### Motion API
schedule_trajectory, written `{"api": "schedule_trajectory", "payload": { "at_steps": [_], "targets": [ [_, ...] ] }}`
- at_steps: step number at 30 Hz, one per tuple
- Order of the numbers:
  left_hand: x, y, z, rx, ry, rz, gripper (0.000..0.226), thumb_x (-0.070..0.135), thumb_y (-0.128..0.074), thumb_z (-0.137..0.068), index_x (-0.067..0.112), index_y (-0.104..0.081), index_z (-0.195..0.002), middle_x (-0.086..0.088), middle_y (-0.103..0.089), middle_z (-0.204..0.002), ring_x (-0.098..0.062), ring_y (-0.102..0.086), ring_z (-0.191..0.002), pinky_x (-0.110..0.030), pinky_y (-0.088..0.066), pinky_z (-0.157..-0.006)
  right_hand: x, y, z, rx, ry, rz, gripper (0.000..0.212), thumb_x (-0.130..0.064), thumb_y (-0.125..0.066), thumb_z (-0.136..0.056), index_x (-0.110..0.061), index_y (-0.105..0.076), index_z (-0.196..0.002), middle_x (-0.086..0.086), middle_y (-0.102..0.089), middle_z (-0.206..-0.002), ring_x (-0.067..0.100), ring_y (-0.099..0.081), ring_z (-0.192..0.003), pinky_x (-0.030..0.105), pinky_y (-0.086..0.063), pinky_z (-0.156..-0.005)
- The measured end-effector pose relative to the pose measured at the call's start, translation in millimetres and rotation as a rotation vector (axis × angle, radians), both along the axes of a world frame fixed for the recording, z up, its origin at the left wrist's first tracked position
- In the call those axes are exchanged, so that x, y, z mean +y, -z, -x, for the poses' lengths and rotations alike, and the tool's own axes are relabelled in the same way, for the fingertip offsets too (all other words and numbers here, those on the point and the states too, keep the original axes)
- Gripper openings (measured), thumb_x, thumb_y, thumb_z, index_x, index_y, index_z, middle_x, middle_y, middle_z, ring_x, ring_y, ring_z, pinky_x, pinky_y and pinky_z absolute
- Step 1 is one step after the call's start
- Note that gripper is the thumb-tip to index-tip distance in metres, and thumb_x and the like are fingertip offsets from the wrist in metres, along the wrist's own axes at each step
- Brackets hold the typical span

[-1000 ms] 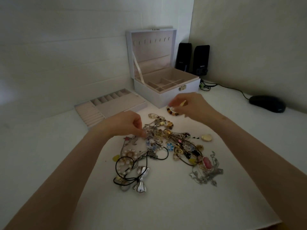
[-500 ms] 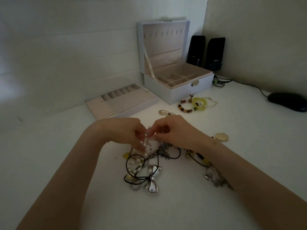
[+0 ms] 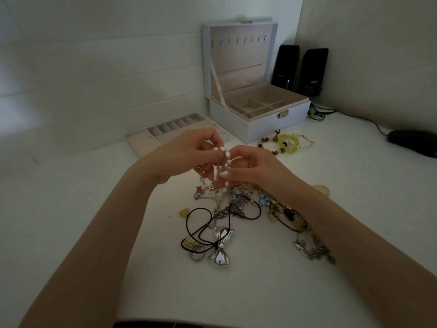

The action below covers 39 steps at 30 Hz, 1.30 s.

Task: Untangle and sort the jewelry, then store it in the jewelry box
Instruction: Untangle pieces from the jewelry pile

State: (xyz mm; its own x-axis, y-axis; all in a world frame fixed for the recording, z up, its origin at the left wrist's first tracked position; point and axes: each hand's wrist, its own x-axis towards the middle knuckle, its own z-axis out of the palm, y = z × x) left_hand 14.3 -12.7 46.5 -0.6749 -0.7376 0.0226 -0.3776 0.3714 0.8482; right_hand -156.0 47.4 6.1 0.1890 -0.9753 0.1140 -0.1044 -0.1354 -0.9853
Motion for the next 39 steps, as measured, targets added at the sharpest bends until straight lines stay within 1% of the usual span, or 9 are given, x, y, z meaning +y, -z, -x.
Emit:
{"api": "schedule_trajectory", "payload": {
  "at_steps": [4, 8, 12, 17, 23, 27, 32, 35, 39],
  "targets": [
    [-1.7, 1.7, -0.8, 0.006, -0.030, 0.016, 0.010, 0.014, -0.065, -0.086, 0.007, -0.060, -0.093, 0.000, -0.057, -0.056, -0.010, -0.056, -0.050, -0.018, -0.046, -0.051, -2.0, 1.4, 4.4, 0.022, 0.093, 0.010, 0.016, 0.004, -0.064, -0.084, 0.003, -0.063, -0.101, 0.017, -0.071, -0.078, 0.016, -0.068, -0.065, 0.020, -0.053, -0.062],
    [-4.1, 4.4, 1.6, 0.015, -0.108, 0.076, 0.011, 0.015, -0.068, -0.085, 0.007, -0.063, -0.090, 0.006, -0.054, -0.046, -0.006, -0.057, -0.047, -0.014, -0.045, -0.048, -3.9, 0.7, 9.9, 0.091, 0.158, 0.064, 0.012, -0.001, -0.067, -0.084, -0.006, -0.067, -0.095, 0.010, -0.071, -0.074, 0.014, -0.069, -0.067, 0.021, -0.055, -0.066],
    [-3.7, 7.2, 6.8, 0.040, -0.130, 0.137, 0.012, 0.018, -0.071, -0.081, 0.010, -0.064, -0.086, 0.003, -0.061, -0.057, -0.009, -0.066, -0.058, -0.018, -0.054, -0.059, -2.7, -6.5, 14.1, 0.066, 0.205, 0.121, 0.009, -0.002, -0.066, -0.085, -0.004, -0.067, -0.094, 0.009, -0.072, -0.075, 0.016, -0.070, -0.067, 0.023, -0.056, -0.064],
    [1.1, 11.7, 29.1, 0.183, -0.109, 0.002, 0.007, 0.010, -0.065, -0.086, 0.008, -0.059, -0.087, -0.008, -0.068, -0.071, -0.010, -0.066, -0.059, -0.018, -0.053, -0.055, -2.8, -21.6, 28.5, -0.055, 0.305, 0.184, 0.007, -0.002, -0.063, -0.087, -0.005, -0.065, -0.093, 0.007, -0.067, -0.064, 0.019, -0.066, -0.057, 0.026, -0.055, -0.055],
    [1.6, 5.1, 77.3, 0.166, 0.004, -0.080, 0.017, 0.018, -0.057, -0.093, 0.002, -0.053, -0.098, -0.010, -0.072, -0.077, -0.019, -0.069, -0.061, -0.024, -0.056, -0.055, -5.3, -37.0, 58.5, 0.107, 0.483, 0.217, 0.009, -0.008, -0.066, -0.086, -0.006, -0.067, -0.095, 0.006, -0.065, -0.067, 0.011, -0.057, -0.048, 0.020, -0.046, -0.048],
    [-16.8, -1.0, 125.4, 0.098, -0.008, -0.065, 0.018, 0.017, -0.059, -0.093, 0.001, -0.053, -0.100, -0.015, -0.071, -0.084, -0.021, -0.069, -0.060, -0.028, -0.056, -0.057, -14.2, -38.7, 102.4, 0.207, 0.638, 0.176, 0.006, -0.007, -0.068, -0.085, -0.008, -0.067, -0.091, 0.004, -0.065, -0.068, 0.006, -0.054, -0.045, 0.018, -0.045, -0.047],
    [-45.5, 5.6, 196.1, 0.045, -0.047, -0.105, 0.011, 0.013, -0.061, -0.091, 0.006, -0.054, -0.091, -0.011, -0.066, -0.075, -0.011, -0.063, -0.047, -0.028, -0.058, -0.060, -31.5, -17.3, 166.2, 0.185, 0.822, 0.024, 0.007, -0.004, -0.069, -0.083, -0.005, -0.067, -0.089, 0.007, -0.064, -0.069, 0.004, -0.053, -0.040, 0.016, -0.045, -0.044],
    [-60.4, 20.1, 229.8, -0.047, -0.089, -0.079, 0.011, 0.014, -0.059, -0.093, 0.003, -0.057, -0.092, -0.014, -0.066, -0.076, -0.018, -0.064, -0.056, -0.036, -0.059, -0.073, -45.2, 0.7, 188.0, 0.157, 0.882, -0.061, 0.011, 0.002, -0.068, -0.081, -0.001, -0.067, -0.092, 0.011, -0.064, -0.070, 0.004, -0.052, -0.036, 0.015, -0.044, -0.042],
    [-79.2, 37.3, 252.9, -0.122, -0.133, 0.048, 0.019, 0.017, -0.062, -0.091, -0.001, -0.064, -0.095, -0.021, -0.071, -0.093, -0.032, -0.069, -0.085, -0.041, -0.056, -0.083, -64.1, 15.5, 201.5, 0.138, 0.955, -0.085, 0.013, 0.007, -0.065, -0.080, -0.002, -0.067, -0.090, 0.012, -0.065, -0.073, 0.003, -0.053, -0.036, 0.015, -0.046, -0.042]
  ]
}}
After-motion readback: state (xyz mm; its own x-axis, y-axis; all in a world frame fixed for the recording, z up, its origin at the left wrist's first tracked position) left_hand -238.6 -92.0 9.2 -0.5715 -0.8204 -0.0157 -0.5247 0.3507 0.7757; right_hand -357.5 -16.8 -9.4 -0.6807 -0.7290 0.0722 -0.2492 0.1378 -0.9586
